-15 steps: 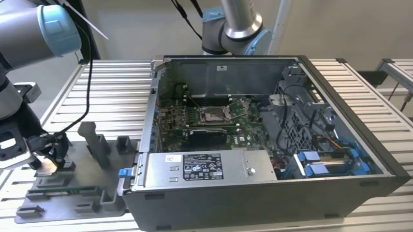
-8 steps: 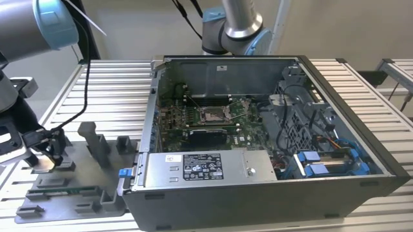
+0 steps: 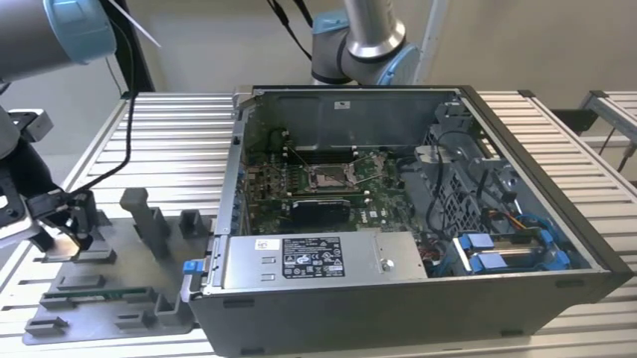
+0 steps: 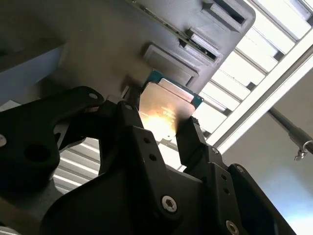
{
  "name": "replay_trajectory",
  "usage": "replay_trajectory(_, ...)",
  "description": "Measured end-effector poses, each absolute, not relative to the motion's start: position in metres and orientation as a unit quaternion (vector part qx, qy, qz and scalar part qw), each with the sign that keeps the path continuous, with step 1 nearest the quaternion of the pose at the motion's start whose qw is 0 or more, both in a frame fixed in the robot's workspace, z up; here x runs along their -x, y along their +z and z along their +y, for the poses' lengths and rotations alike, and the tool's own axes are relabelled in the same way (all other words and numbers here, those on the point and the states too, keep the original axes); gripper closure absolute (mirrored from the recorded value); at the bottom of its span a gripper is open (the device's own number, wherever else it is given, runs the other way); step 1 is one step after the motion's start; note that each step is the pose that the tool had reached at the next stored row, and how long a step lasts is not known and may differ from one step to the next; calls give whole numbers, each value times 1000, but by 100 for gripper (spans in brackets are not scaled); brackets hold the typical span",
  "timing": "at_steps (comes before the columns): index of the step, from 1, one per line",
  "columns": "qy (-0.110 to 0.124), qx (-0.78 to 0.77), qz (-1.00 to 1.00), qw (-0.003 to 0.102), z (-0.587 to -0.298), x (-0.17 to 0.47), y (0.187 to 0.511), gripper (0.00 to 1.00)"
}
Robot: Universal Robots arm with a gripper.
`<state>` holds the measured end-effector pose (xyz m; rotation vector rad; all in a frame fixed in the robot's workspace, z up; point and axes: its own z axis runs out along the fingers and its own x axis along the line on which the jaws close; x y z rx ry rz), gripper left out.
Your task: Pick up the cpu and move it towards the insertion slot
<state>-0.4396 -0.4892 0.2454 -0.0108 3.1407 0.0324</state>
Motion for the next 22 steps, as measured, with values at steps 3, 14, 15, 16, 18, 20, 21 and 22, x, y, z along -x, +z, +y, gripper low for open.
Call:
replay_trajectory(3,10,3,1000,0,-489,440,251,100)
replay_trajectory(14,10,3,1000,0,-489,440,271,100)
replay_trajectory(15,10,3,1000,0,-489,440,272,100)
replay_trajectory(16,10,3,1000,0,-489,440,274,100)
replay_trajectory(18,10,3,1000,0,-489,440,278,100)
replay_trajectory(20,10,3,1000,0,-489,440,282,100)
replay_trajectory(21,10,3,1000,0,-489,440,284,100)
replay_trajectory(22,10,3,1000,0,-489,440,286,100)
